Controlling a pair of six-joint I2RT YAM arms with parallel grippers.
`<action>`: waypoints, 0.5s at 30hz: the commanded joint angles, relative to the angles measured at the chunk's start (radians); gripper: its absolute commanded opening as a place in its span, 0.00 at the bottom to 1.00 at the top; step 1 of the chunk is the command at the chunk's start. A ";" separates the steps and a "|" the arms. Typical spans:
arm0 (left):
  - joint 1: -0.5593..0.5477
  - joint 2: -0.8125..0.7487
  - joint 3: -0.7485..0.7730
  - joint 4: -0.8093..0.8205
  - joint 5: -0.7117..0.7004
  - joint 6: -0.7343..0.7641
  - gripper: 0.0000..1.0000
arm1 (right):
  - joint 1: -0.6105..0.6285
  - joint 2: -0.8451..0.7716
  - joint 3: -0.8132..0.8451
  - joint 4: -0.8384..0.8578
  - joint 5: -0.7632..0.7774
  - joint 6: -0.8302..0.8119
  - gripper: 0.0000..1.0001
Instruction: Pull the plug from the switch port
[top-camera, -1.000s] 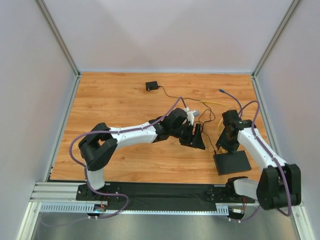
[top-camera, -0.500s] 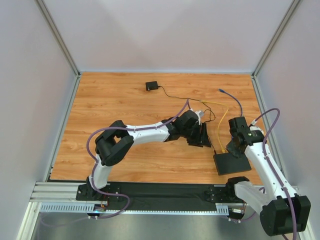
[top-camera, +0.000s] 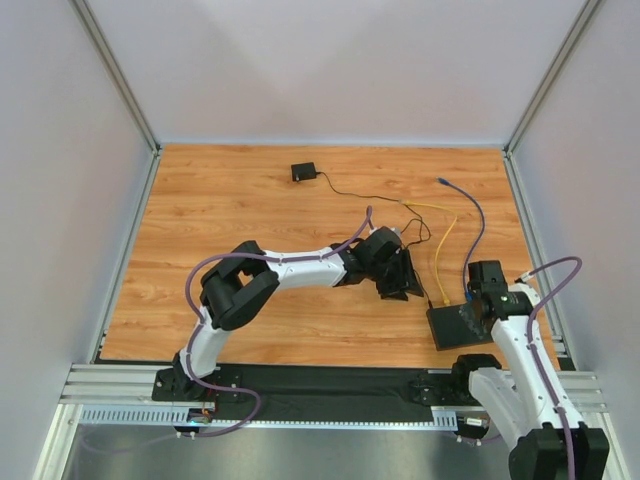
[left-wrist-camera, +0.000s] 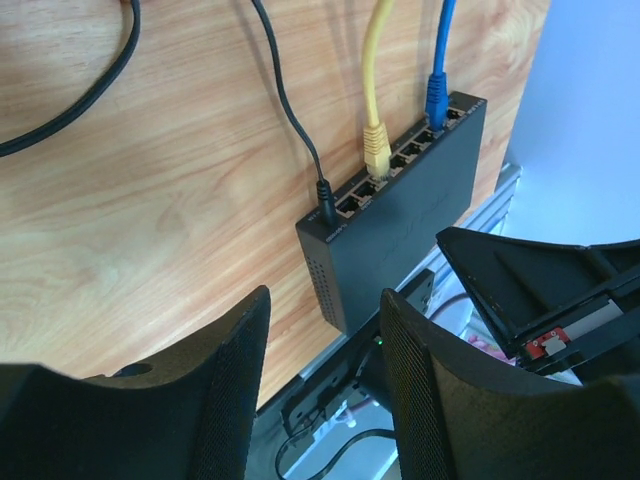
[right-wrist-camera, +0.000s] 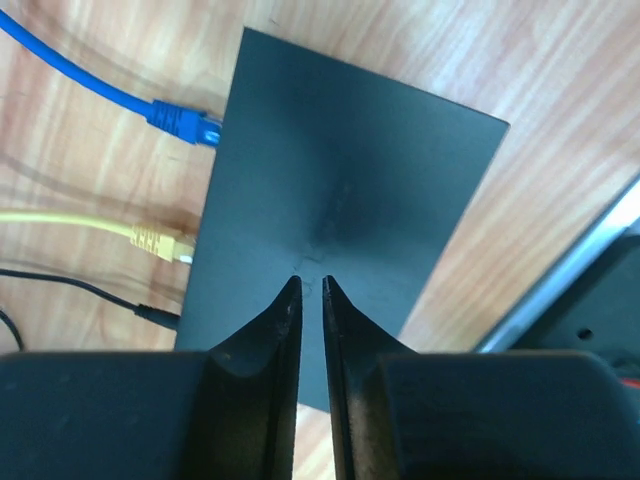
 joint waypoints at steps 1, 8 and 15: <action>-0.008 0.017 0.051 -0.015 -0.015 -0.044 0.56 | -0.033 -0.015 -0.033 0.134 -0.014 -0.033 0.14; -0.009 0.049 0.074 0.053 -0.007 -0.018 0.54 | -0.077 0.061 -0.068 0.191 -0.060 -0.072 0.07; -0.011 0.060 -0.018 0.267 0.025 -0.102 0.49 | -0.103 0.042 -0.091 0.211 -0.075 -0.088 0.06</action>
